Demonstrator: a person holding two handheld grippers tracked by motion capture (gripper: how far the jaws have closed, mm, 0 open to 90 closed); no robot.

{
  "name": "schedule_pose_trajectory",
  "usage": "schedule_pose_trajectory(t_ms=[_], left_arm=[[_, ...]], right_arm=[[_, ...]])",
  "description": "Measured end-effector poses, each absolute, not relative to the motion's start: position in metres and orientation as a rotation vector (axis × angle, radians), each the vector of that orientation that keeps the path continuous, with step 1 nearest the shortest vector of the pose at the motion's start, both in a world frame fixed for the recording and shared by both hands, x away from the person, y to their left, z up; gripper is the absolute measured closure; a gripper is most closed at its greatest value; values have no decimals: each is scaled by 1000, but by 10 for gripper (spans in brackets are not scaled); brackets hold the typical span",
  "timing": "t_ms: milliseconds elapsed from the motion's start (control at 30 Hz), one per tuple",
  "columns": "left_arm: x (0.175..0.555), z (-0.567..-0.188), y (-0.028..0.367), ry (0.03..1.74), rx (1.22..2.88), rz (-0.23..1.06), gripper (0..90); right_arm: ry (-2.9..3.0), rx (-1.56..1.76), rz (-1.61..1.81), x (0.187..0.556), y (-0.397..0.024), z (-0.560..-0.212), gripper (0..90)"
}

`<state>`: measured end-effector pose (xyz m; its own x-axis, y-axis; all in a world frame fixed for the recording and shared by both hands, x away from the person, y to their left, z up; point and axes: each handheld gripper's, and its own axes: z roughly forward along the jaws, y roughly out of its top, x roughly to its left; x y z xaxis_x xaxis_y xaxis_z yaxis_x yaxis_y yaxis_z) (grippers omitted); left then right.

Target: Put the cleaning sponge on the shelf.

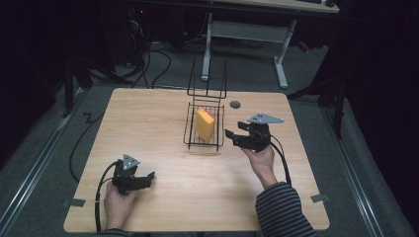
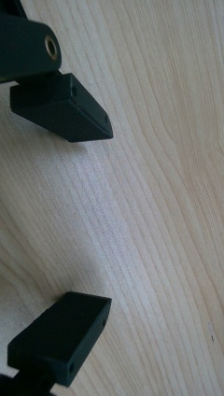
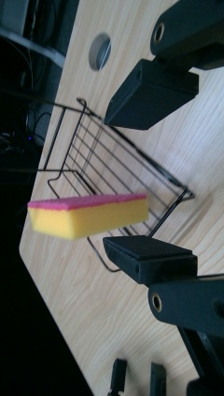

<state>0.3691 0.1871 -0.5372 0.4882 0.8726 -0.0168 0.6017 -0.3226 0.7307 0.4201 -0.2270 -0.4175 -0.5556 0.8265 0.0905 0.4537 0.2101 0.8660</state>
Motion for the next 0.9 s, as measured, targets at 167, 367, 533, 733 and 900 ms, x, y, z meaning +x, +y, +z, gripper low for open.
schedule_pose_trajectory(t_ms=[167,367,533,733,900], left_arm=[[369,-537,187,1211,2047,505,167],[369,-537,187,1211,2047,505,168],[369,-537,187,1211,2047,505,168],[369,-537,187,1211,2047,505,168],[369,-537,187,1211,2048,505,167]], right_arm=[[2078,1181,1293,412,-235,-413,363],[2037,1197,1318,403,-249,-415,382],[2019,1214,1328,395,-260,-417,384],[2037,1215,1313,387,-268,-418,386],[2018,1241,1319,379,-279,-423,388]])
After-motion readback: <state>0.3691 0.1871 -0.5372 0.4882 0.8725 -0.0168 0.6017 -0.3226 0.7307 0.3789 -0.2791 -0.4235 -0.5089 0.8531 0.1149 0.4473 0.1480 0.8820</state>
